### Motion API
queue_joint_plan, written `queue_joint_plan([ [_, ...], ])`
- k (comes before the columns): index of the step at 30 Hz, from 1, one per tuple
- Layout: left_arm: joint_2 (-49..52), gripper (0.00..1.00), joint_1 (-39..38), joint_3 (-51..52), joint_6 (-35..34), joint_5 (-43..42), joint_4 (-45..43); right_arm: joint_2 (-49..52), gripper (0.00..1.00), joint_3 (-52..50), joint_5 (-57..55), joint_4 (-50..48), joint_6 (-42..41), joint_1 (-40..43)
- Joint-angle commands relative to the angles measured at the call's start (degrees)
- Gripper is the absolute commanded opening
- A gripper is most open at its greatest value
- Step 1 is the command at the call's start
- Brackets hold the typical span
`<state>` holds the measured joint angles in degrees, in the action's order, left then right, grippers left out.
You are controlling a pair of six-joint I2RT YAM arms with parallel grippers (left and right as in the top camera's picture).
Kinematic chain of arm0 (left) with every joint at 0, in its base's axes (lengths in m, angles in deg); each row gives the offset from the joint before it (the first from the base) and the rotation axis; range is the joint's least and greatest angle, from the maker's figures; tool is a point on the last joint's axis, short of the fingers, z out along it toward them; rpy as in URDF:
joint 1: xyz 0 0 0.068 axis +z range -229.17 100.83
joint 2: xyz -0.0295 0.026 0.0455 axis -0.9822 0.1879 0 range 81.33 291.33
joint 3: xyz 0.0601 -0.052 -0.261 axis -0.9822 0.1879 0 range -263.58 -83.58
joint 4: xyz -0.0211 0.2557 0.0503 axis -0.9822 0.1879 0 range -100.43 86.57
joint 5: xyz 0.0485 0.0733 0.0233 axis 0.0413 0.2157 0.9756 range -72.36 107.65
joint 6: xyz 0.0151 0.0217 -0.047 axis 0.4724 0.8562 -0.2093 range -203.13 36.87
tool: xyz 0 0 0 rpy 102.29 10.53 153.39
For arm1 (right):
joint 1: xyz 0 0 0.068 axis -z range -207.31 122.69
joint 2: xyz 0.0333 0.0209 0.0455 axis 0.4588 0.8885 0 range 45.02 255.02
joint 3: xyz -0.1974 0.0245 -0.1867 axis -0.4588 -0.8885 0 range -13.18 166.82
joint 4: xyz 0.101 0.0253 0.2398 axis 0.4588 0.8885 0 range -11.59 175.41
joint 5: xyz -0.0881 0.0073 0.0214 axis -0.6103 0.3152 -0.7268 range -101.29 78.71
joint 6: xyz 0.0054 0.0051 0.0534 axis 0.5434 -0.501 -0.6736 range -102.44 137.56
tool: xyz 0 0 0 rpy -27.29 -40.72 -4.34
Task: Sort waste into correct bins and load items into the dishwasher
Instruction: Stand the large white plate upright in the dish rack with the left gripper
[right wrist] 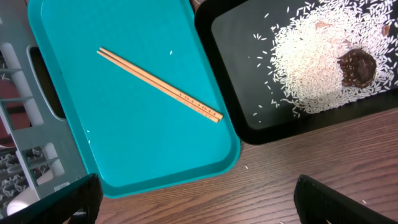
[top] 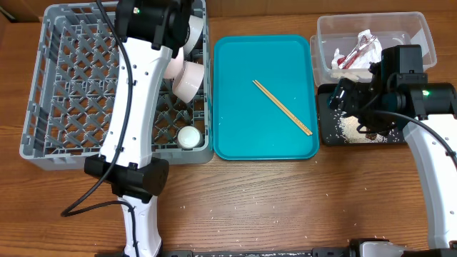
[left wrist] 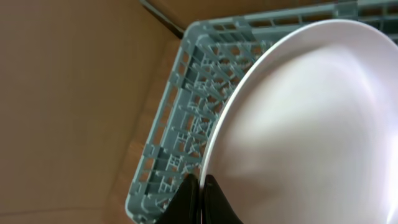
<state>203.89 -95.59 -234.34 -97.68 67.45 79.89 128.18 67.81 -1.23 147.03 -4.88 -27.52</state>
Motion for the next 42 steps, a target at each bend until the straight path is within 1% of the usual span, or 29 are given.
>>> queue_joint_plan([
  [1, -1.3, 0.04, 0.7, -0.3, 0.4, 2.9, -2.3, -0.1, 1.0, 0.0, -0.6, -0.2, 0.2, -0.2],
  [5, 0.0, 0.04, 0.8, -0.2, 0.7, 4.5, -4.5, -0.1, 1.0, 0.0, -0.6, -0.2, 0.2, -0.2],
  [9, 2.5, 0.04, 1.0, -0.2, 1.0, 11.1, -6.1, -0.1, 1.0, 0.0, -0.6, -0.2, 0.2, -0.2],
  [12, 6.4, 0.04, 2.0, -0.2, 2.6, 16.6, -9.8, -0.1, 1.0, 0.0, -0.6, -0.2, 0.2, -0.2],
  [16, 10.1, 0.04, 2.7, -0.2, 2.8, 18.1, -12.1, -0.1, 1.0, 0.0, -0.6, -0.2, 0.2, -0.2],
  [22, 15.1, 0.04, 3.6, -0.2, 2.8, 22.8, -13.3, -0.1, 1.0, 0.0, -0.6, -0.2, 0.2, -0.2],
  [30, 20.7, 0.04, 3.5, -0.1, 2.8, 22.1, -15.7, -0.1, 1.0, 0.0, -0.6, -0.4, 0.2, -0.2],
  [34, 21.4, 0.04, 3.0, -0.1, 2.8, 21.7, -16.9, -0.1, 1.0, 0.0, -0.6, -0.4, 0.2, -0.2],
  [42, 21.4, 0.04, 3.0, -0.1, 2.8, 9.7, -17.8, -0.1, 1.0, 0.0, -0.6, -0.4, 0.2, -0.2],
])
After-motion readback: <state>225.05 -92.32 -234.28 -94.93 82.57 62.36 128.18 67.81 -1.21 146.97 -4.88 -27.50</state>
